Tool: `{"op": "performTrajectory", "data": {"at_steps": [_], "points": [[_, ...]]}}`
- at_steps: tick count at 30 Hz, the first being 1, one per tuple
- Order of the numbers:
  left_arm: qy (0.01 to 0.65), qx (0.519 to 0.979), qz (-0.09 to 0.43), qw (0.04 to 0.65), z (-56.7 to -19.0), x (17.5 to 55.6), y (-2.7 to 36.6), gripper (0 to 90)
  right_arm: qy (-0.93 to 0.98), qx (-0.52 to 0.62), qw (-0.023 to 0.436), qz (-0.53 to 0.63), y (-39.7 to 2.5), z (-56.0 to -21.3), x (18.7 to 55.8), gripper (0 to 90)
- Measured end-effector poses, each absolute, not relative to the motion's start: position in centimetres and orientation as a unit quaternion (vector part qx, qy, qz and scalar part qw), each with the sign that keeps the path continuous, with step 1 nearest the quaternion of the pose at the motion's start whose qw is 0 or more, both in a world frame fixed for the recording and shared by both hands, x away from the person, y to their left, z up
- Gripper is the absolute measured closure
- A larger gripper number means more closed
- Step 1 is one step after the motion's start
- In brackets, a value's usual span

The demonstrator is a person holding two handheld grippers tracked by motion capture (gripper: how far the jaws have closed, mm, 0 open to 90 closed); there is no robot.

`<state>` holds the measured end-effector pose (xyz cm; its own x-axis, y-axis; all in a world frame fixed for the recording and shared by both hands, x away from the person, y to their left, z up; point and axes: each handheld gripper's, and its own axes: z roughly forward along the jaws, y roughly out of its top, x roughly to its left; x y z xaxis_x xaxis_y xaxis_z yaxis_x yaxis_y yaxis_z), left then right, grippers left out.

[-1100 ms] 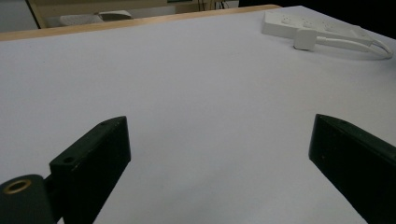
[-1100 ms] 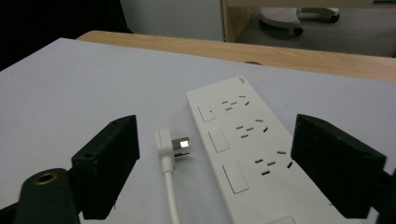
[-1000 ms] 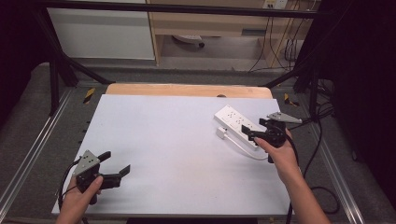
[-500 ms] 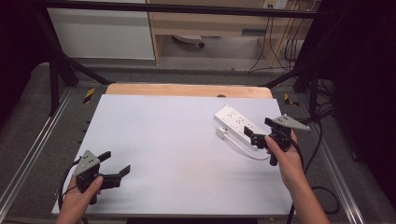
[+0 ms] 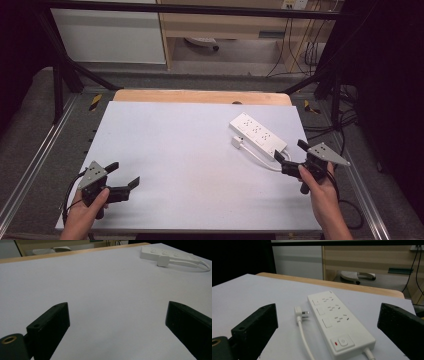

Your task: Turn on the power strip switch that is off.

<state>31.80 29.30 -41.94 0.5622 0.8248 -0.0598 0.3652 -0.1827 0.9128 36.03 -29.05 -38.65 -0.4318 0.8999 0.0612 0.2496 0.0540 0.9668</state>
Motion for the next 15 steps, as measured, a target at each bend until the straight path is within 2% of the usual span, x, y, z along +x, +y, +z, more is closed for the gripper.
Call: {"op": "performTrajectory", "data": {"at_steps": [6, 15], "points": [[0.407, 0.733, 0.233, 0.493, -42.0, 31.8, 29.3, 5.6, 0.665, 0.438, 0.305, 0.523, -29.6, -40.8, 34.6, 3.3], [0.405, 0.733, 0.233, 0.494, -41.9, 31.8, 29.2, 5.7, 0.698, 0.453, 0.277, 0.48, -29.2, -44.5, 34.1, 3.2]]}}
